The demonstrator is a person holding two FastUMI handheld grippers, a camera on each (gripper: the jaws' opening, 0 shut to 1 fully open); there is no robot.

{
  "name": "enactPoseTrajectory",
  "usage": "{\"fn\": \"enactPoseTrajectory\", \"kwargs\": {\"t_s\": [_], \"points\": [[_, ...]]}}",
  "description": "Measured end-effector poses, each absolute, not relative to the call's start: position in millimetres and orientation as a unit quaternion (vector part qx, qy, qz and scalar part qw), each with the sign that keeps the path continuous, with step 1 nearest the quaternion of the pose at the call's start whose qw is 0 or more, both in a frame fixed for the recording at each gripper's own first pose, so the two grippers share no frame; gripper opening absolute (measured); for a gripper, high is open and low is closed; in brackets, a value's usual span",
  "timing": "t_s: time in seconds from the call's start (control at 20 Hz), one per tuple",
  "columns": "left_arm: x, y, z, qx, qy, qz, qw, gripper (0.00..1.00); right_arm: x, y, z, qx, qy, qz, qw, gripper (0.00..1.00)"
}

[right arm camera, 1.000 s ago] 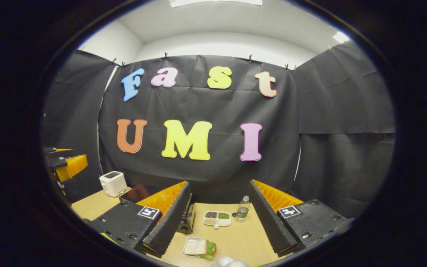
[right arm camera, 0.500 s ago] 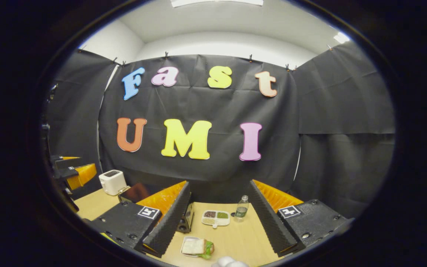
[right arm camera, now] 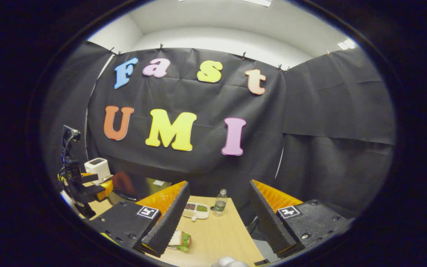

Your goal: Open the electric oven with the left hand, put the food in, and close the electric oven.

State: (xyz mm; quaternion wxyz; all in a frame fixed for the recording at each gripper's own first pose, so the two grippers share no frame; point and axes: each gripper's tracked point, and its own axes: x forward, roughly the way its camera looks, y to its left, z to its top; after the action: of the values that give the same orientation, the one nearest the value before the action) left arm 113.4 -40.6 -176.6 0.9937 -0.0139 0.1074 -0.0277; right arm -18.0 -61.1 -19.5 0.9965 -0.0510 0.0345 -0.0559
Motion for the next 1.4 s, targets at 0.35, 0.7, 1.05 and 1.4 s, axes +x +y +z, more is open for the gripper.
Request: {"fn": "enactPoseTrajectory", "kwargs": {"t_s": [0.35,0.7,1.05,1.4], "points": [[166,-57,-241,-0.013,0.167,-0.033,0.985,0.95,-21,-84,-31,-0.062,0.065,-0.092,0.992,0.95],[175,-56,-274,0.004,0.199,-0.028,0.980,0.98,-18,-82,-42,-0.059,0.079,-0.088,0.991,0.95],[144,-54,-277,0.008,0.203,-0.031,0.979,0.99,-24,-78,-53,-0.051,0.083,-0.083,0.992,0.95],[92,-52,-298,0.006,0.220,-0.032,0.975,0.99,-40,-67,-65,-0.053,0.092,-0.068,0.992,0.95]]}}
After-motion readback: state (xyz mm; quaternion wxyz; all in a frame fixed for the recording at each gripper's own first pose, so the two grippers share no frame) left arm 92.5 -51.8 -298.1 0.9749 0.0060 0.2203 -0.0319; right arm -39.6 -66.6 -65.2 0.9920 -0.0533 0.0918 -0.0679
